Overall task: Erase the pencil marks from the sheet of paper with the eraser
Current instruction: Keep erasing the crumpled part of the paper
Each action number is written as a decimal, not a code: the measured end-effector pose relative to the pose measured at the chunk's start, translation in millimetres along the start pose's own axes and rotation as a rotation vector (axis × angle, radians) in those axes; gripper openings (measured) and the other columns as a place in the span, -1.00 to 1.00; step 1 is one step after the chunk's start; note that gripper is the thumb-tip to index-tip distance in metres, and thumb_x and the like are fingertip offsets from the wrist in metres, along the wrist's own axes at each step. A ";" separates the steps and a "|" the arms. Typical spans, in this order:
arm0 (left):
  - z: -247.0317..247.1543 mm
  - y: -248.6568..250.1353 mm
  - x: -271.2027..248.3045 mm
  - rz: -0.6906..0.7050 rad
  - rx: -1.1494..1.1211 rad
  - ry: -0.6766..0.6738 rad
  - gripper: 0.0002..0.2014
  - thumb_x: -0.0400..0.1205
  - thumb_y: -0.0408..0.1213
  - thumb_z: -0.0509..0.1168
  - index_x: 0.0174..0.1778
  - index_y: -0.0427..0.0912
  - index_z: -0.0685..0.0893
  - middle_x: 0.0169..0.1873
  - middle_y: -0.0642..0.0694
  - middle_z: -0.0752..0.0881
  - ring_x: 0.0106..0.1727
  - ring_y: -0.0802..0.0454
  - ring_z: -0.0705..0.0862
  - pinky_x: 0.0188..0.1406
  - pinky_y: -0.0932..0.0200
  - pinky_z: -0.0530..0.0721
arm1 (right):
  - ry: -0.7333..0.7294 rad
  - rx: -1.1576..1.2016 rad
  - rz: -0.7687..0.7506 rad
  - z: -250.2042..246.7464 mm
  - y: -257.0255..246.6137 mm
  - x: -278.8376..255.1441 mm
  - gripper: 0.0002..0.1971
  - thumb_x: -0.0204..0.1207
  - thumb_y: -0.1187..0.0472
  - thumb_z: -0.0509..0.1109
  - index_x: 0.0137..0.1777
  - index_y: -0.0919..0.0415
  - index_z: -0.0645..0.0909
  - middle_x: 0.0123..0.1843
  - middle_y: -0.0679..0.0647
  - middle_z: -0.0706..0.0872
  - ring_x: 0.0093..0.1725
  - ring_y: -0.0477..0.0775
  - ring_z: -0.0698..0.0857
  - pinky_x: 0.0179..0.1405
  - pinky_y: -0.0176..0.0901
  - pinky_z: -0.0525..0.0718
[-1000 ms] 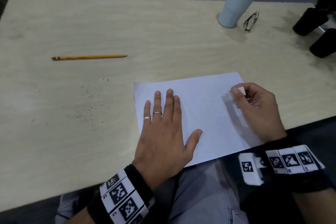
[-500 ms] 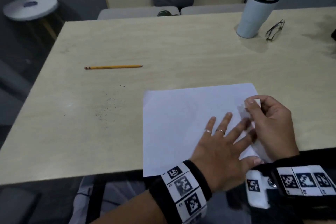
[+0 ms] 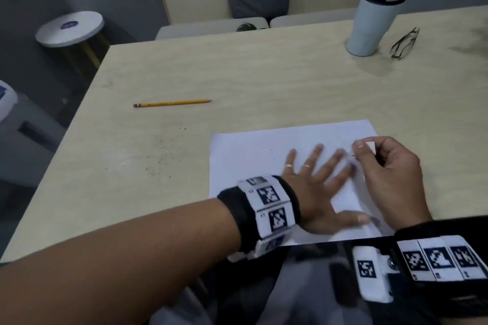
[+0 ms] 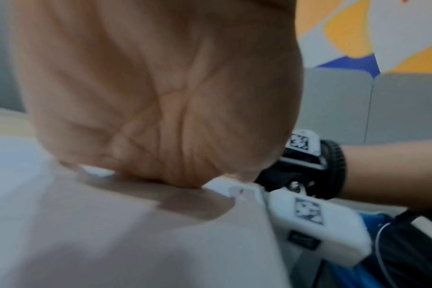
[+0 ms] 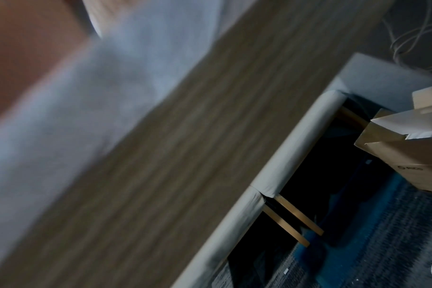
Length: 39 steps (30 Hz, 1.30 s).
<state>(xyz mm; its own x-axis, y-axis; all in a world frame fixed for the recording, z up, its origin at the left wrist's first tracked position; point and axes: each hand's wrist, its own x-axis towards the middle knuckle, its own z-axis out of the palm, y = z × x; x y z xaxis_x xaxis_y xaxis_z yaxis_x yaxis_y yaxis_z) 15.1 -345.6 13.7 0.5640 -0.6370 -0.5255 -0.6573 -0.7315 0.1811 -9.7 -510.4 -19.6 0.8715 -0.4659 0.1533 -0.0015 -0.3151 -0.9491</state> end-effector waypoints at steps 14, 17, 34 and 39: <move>-0.6 -30.5 -20.6 0.038 0.046 -0.012 -0.01 0.65 0.60 -0.19 0.80 0.10 -0.47 0.71 0.13 -0.60 0.72 0.00 -0.64 0.70 -0.43 -0.50 | 0.046 -0.054 0.007 -0.1 1.9 1.8 -0.84 0.76 0.09 0.49 0.04 0.18 0.77 -0.19 0.14 0.77 -0.26 -0.02 0.63 -0.27 -0.41 0.58; -7.8 -79.7 -39.6 -0.128 0.059 -0.020 0.07 0.61 0.64 -0.24 0.78 -0.03 -0.52 0.70 0.06 -0.63 0.73 -0.02 -0.63 0.74 -0.37 -0.44 | 0.046 -0.081 -0.001 0.5 2.4 2.2 -0.84 0.76 0.11 0.50 0.04 0.19 0.77 -0.30 0.00 0.65 -0.38 -0.17 0.53 -0.33 -0.45 0.51; -11.2 -136.1 -66.4 -0.317 0.160 0.117 0.25 0.48 0.72 -0.36 0.81 -0.26 -0.38 0.78 -0.22 -0.50 0.81 -0.32 -0.44 0.75 -0.43 -0.40 | 0.031 -0.172 -0.021 3.0 -6.2 -2.1 -0.84 0.76 0.14 0.49 0.06 0.24 0.76 -0.34 0.02 0.59 -0.44 -0.20 0.54 -0.36 -0.49 0.48; 12.0 -81.1 -49.2 0.368 0.320 0.230 -0.01 0.70 0.52 -0.17 0.88 -0.08 -0.23 0.85 -0.13 -0.31 0.86 -0.21 -0.30 0.79 -0.38 -0.32 | 0.024 -0.205 -0.025 2.5 -3.4 -0.3 -0.84 0.75 0.11 0.50 0.05 0.20 0.76 -0.33 0.09 0.63 -0.43 -0.15 0.54 -0.39 -0.46 0.48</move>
<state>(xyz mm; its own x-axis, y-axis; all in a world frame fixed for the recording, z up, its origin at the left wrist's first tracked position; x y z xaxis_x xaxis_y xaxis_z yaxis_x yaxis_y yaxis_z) 34.7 -252.0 14.9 0.3390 -0.9002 -0.2732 -0.9313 -0.3622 0.0377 -8.7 -507.1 -17.2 0.8604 -0.4749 0.1849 -0.0822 -0.4874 -0.8693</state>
